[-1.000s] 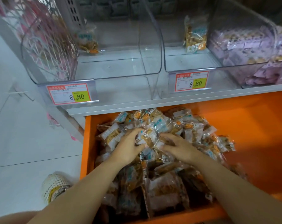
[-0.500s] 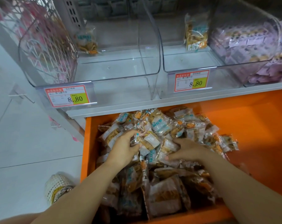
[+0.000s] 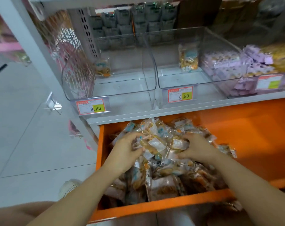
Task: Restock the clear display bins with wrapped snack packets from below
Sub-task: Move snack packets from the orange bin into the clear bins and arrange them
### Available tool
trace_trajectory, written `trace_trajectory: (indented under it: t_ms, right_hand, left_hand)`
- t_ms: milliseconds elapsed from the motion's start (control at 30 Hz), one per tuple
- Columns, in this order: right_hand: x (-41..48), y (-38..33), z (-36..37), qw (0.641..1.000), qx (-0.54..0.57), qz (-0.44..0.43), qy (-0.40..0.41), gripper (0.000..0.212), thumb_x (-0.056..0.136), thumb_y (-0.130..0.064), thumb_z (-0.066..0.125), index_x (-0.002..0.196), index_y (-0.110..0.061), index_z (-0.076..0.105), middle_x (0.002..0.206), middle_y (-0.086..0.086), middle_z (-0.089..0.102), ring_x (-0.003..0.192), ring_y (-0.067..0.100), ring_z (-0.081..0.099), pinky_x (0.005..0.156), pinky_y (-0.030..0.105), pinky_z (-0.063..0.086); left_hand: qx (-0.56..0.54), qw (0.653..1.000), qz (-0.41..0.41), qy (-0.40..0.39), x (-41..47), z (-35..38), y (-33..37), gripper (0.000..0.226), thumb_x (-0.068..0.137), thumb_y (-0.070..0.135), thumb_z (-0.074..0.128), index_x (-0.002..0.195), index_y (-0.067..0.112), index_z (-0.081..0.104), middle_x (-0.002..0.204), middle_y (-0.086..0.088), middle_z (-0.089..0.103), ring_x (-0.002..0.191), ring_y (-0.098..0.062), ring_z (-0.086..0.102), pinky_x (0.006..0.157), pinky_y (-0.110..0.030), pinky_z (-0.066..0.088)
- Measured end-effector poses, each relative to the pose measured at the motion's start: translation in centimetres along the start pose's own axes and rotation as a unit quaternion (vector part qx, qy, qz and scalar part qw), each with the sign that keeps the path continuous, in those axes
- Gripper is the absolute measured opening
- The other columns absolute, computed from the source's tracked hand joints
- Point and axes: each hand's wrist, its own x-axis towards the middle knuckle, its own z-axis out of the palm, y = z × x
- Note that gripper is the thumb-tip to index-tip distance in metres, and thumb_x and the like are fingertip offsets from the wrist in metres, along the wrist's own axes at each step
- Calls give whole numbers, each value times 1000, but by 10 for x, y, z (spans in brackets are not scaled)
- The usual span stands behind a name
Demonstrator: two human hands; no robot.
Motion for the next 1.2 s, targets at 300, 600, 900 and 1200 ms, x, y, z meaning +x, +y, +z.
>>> trace_trajectory:
  t_ms: [300, 600, 900, 1200]
  right_hand:
    - [-67, -76, -83, 976, 1, -149, 161, 29, 68, -32, 83, 82, -25, 58, 76, -9, 57, 67, -2, 54, 56, 11, 39]
    - [-15, -157, -104, 919, 81, -229, 311, 32, 68, -32, 83, 86, -23, 58, 77, -11, 59, 67, -1, 54, 52, 11, 38]
    - [52, -170, -88, 927, -114, -130, 333, 56, 70, -60, 70, 116, -28, 61, 100, -5, 66, 108, 19, 49, 87, 31, 38]
    - [57, -165, -92, 930, 62, -162, 325, 40, 82, -36, 68, 119, -31, 56, 103, -12, 62, 99, 7, 56, 81, 25, 48]
  left_hand:
    - [-37, 981, 135, 135, -28, -70, 83, 43, 82, 9, 71, 94, 46, 52, 85, 43, 56, 83, 20, 51, 78, -4, 36]
    - [-126, 952, 137, 241, 34, -140, 95, 30, 85, 11, 69, 103, 33, 60, 94, 11, 68, 89, -1, 62, 81, -19, 48]
    - [-227, 967, -55, 104, 113, -129, 55, 9, 91, 12, 61, 93, 21, 62, 97, -5, 67, 89, -22, 63, 80, -38, 50]
    - [-161, 982, -63, 75, 135, -122, 50, 21, 90, 22, 64, 110, 16, 65, 100, 4, 63, 78, -6, 59, 69, -17, 43]
